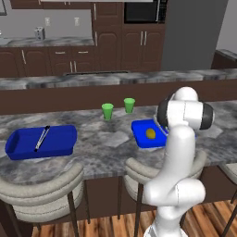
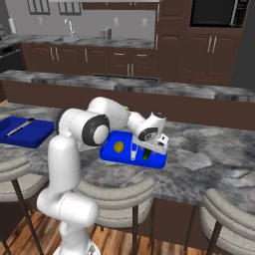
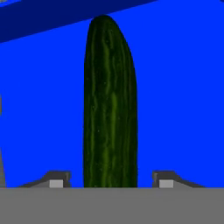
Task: Gather the lemon and cucumber from the fridge and place them on a tray on the dining counter. Then gather the fish and steak from the fridge and place them on the other tray.
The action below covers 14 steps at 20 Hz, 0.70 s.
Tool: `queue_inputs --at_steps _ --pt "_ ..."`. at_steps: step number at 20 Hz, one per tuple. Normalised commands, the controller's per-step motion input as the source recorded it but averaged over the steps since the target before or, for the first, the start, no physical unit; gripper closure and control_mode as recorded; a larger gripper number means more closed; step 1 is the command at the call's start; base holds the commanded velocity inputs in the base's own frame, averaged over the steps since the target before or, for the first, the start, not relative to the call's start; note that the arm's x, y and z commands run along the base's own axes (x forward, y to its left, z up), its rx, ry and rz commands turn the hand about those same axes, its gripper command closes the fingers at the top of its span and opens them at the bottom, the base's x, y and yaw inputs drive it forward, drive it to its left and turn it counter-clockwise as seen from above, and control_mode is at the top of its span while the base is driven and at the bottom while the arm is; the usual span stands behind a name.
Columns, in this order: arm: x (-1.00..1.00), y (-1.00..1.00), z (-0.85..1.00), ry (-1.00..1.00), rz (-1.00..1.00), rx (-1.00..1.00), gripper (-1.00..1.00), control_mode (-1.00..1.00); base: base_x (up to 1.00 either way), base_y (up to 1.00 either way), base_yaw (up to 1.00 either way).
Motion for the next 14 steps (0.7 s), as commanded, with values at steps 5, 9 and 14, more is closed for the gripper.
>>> queue_inputs --at_steps 5,9,14 --pt "-0.41 0.00 0.34 -0.12 0.04 0.00 -1.00 -1.00 0.00 0.00 0.00" --pt "-0.44 0.01 0.53 -0.15 0.05 0.00 -1.00 -1.00 0.00 0.00 0.00" --pt "-0.41 0.11 0.63 -0.13 0.07 -0.01 -1.00 -1.00 0.00 0.00 0.00"
